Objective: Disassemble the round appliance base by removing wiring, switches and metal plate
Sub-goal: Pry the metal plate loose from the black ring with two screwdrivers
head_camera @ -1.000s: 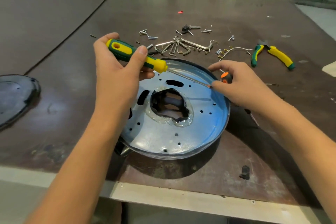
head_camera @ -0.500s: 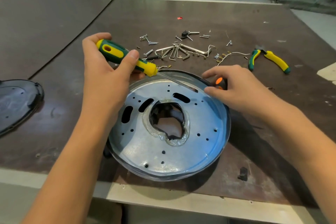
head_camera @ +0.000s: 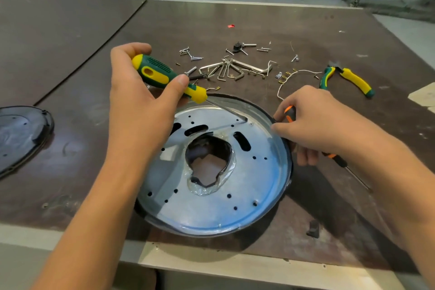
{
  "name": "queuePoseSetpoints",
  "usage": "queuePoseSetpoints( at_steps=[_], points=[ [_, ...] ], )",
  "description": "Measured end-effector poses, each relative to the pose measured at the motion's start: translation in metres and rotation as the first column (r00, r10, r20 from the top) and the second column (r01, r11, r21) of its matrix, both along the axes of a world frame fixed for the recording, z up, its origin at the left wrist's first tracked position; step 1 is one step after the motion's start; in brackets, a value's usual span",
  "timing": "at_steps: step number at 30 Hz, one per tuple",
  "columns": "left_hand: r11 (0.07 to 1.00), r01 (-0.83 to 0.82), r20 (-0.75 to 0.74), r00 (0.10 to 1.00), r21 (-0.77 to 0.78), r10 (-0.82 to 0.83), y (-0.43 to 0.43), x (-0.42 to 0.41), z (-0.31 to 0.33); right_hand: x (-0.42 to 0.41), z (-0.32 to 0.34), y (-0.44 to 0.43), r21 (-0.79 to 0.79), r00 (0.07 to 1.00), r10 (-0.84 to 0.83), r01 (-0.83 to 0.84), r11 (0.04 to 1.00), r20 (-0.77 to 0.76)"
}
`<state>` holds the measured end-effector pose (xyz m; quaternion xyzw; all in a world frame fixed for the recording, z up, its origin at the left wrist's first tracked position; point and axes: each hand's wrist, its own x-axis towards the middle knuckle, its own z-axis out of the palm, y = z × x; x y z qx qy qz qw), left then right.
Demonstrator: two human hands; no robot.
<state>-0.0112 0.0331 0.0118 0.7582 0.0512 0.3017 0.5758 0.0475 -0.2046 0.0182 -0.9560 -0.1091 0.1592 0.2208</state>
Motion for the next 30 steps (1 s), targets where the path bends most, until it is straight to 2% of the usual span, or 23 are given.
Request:
queuePoseSetpoints(
  at_steps=[6, 8, 9, 10, 12, 13, 14, 16, 19, 20, 22, 24, 25, 27, 30],
  points=[
    [1.000, 0.000, -0.023, 1.000, 0.011, 0.000, -0.004, 0.000, 0.000, -0.001, 0.006, -0.006, -0.036, 0.985, 0.025, -0.032, 0.999, -0.170],
    [1.000, 0.008, -0.045, 0.999, -0.004, -0.008, -0.004, 0.001, 0.000, -0.003, 0.008, -0.009, -0.031, 0.984, 0.022, -0.028, 0.999, -0.178],
    [1.000, 0.013, -0.054, 0.998, -0.009, -0.013, -0.004, 0.002, -0.001, -0.002, 0.008, -0.010, -0.001, 0.994, 0.009, -0.009, 1.000, -0.111],
    [1.000, 0.020, -0.062, 0.998, -0.015, -0.021, -0.003, 0.002, -0.001, -0.001, 0.007, -0.010, 0.061, 1.000, -0.020, 0.019, 0.998, 0.018],
    [0.999, 0.032, -0.075, 0.997, -0.023, -0.034, -0.002, 0.003, -0.001, 0.002, 0.008, -0.010, 0.311, 0.936, -0.126, 0.020, 0.950, 0.327],
    [1.000, 0.030, -0.076, 0.997, -0.011, -0.030, -0.002, 0.002, -0.001, 0.003, 0.010, -0.010, 0.482, 0.899, -0.193, -0.024, 0.876, 0.394],
    [1.000, 0.018, -0.070, 0.997, 0.018, -0.017, -0.003, 0.002, -0.002, 0.003, 0.013, -0.010, 0.638, 0.889, -0.249, -0.061, 0.768, 0.384],
    [0.995, -0.017, -0.045, 0.999, 0.097, 0.021, -0.005, 0.003, -0.005, 0.004, 0.018, -0.012, 0.825, 0.920, -0.296, -0.051, 0.562, 0.258],
    [0.993, -0.036, -0.033, 0.999, 0.111, 0.040, -0.007, 0.004, -0.010, 0.007, 0.020, -0.011, 0.946, 0.966, -0.255, 0.112, 0.306, -0.031],
    [0.994, -0.034, -0.035, 0.999, 0.100, 0.038, -0.007, 0.005, -0.011, 0.008, 0.019, -0.009, 0.963, 0.967, -0.242, 0.139, 0.232, -0.081],
    [0.994, -0.043, -0.020, 0.999, 0.097, 0.045, -0.008, 0.006, -0.012, 0.006, 0.019, -0.004, 0.990, 0.965, -0.242, 0.121, 0.072, -0.101],
    [0.993, -0.051, 0.009, 0.999, 0.104, 0.051, -0.007, 0.007, -0.014, 0.003, 0.019, -0.001, 0.999, 0.972, -0.234, 0.018, -0.044, -0.028],
    [0.993, -0.051, 0.012, 0.999, 0.103, 0.050, -0.006, 0.008, -0.015, 0.002, 0.019, -0.001, 0.998, 0.973, -0.230, -0.045, -0.047, 0.034],
    [0.992, -0.055, 0.000, 0.998, 0.111, 0.055, -0.005, 0.008, -0.016, 0.003, 0.020, -0.001, 0.992, 0.968, -0.216, -0.128, 0.013, 0.128],
    [0.993, -0.045, -0.012, 0.999, 0.109, 0.046, -0.005, 0.009, -0.017, 0.005, 0.017, -0.002, 0.981, 0.962, -0.206, -0.160, 0.109, 0.180]
  ],
)
